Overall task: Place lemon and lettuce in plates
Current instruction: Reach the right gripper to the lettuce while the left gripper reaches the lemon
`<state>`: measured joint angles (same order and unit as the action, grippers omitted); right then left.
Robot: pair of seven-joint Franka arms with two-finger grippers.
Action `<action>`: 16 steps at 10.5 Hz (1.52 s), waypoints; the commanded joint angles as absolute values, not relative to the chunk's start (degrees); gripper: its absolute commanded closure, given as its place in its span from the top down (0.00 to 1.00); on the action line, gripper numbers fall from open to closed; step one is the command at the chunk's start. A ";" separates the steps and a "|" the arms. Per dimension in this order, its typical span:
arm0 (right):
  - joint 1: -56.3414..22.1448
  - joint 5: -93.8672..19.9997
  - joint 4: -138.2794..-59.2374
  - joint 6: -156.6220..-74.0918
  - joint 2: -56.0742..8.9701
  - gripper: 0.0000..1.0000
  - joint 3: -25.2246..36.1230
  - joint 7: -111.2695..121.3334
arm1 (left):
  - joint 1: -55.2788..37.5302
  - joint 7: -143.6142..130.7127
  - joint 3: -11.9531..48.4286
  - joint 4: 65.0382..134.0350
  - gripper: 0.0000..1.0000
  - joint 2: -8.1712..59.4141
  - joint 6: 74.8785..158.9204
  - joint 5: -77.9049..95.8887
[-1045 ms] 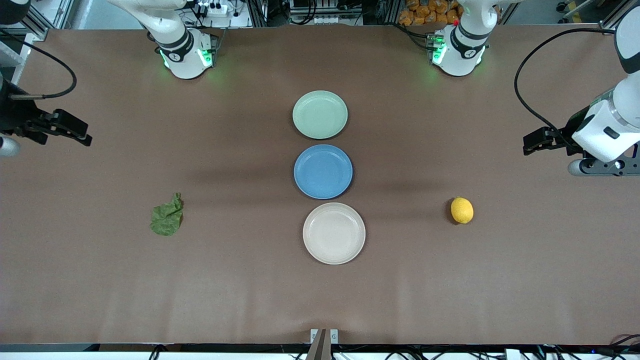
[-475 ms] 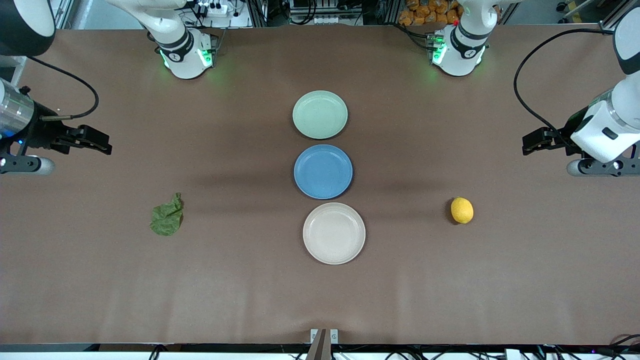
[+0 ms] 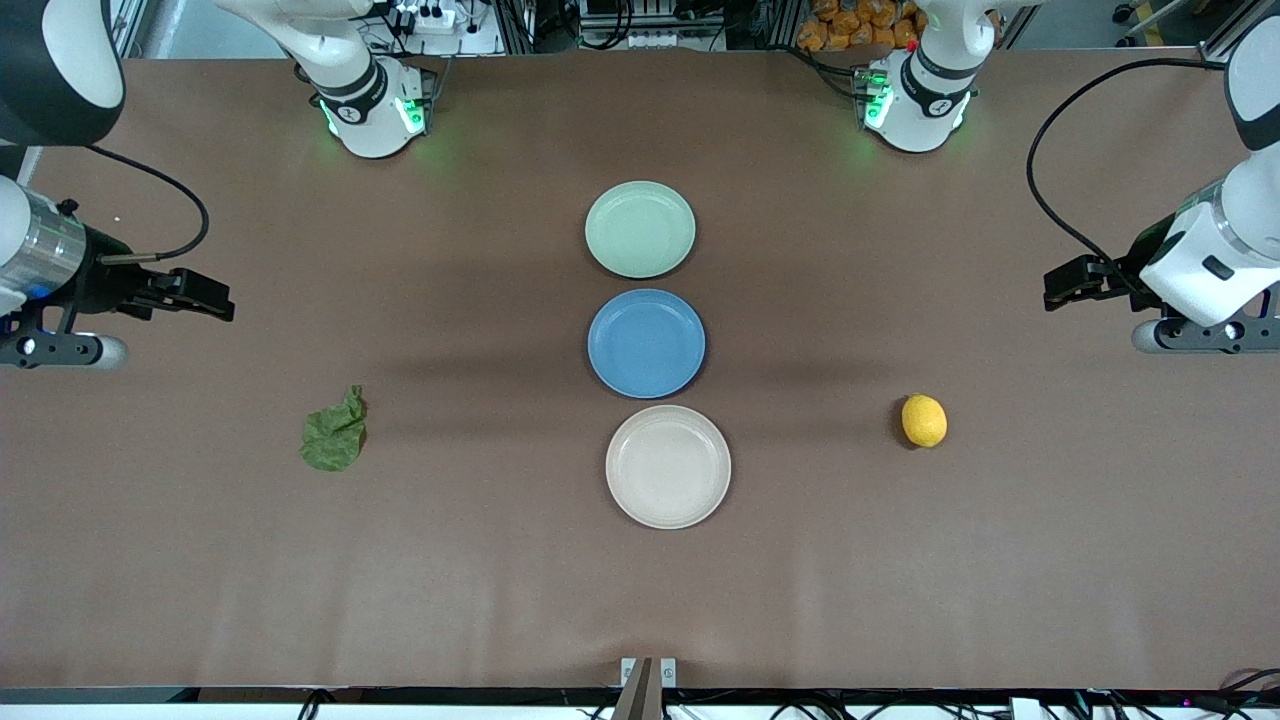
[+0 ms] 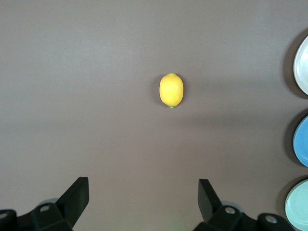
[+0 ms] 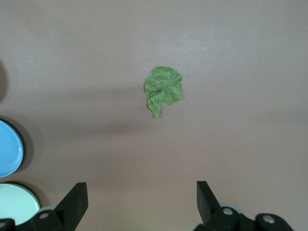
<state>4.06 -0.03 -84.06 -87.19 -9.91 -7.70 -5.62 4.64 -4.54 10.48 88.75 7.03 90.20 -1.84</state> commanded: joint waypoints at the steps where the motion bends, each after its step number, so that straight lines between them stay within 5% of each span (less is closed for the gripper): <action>1: 4.39 -0.70 -86.64 -90.68 -10.11 1.00 -7.73 -5.10 | 4.75 -4.48 10.72 89.30 1.00 7.73 90.97 -0.61; 5: 5.98 -0.70 -91.48 -95.26 -9.84 1.00 -7.56 -5.89 | 4.04 -4.48 10.64 89.30 1.00 11.67 93.42 -0.79; 11: 5.80 0.35 -106.42 -113.26 -10.46 1.00 -7.47 -5.71 | 1.76 -4.39 10.63 90.17 1.00 19.85 101.77 -1.23; 16: 8.17 0.35 -115.12 -124.78 -13.01 1.00 -7.38 -5.98 | 1.58 -4.39 10.63 98.86 1.00 20.83 113.61 -1.23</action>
<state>7.23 0.10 -111.72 -120.84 -13.55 -6.79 -5.77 1.58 -4.54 10.80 95.22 21.79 109.69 -1.84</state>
